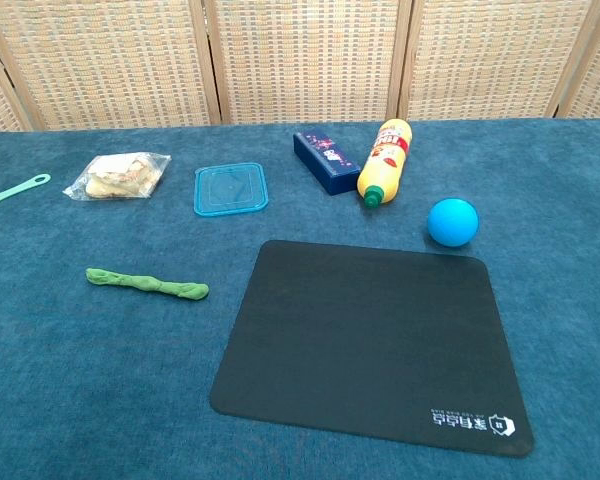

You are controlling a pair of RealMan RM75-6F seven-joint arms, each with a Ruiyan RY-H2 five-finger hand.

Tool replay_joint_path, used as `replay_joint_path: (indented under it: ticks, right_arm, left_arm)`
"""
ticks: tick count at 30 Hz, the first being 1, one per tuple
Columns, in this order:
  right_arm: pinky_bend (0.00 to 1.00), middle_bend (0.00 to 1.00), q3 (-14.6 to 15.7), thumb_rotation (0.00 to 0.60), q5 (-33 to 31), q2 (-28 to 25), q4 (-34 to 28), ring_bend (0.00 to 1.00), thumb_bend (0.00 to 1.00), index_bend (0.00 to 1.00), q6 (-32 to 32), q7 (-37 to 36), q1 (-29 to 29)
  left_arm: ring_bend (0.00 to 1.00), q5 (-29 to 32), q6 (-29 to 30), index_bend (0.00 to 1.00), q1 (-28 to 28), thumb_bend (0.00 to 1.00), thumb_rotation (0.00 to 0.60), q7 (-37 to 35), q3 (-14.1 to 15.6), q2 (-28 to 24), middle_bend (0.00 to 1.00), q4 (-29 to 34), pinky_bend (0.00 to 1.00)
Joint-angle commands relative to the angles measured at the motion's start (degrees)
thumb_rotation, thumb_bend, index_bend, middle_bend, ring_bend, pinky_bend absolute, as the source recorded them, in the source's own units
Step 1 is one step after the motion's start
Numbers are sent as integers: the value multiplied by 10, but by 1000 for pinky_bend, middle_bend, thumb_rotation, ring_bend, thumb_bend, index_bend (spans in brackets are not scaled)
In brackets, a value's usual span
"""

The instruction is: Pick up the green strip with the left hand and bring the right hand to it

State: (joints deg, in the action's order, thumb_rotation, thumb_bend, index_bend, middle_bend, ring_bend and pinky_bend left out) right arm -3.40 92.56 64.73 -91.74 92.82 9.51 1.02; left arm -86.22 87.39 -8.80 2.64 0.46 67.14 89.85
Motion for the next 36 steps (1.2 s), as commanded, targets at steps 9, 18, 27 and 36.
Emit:
replay_joint_path:
  ticks: [9,18,27,36]
  right_arm:
    - [0,0,3,600,1,1,-2,0,0,0,-6,0,2]
    - [0,0,-4,600,-21,5,1,0,0,0,-25,2,9]
    - [0,0,-7,600,-38,9,8,0,0,0,-43,0,15]
    - [0,0,-6,600,-43,8,10,0,0,0,-51,-4,18]
  left_arm:
    - [0,3,-56,0,-28,2,600,6,-11,24,0,-16,0]
    - [0,55,-252,257,-156,234,600,19,-57,140,0,-121,0]
    - [0,87,-322,422,-216,360,600,43,-76,225,0,-203,0]
    - [0,120,-336,462,-229,366,600,87,-81,250,0,-209,0]
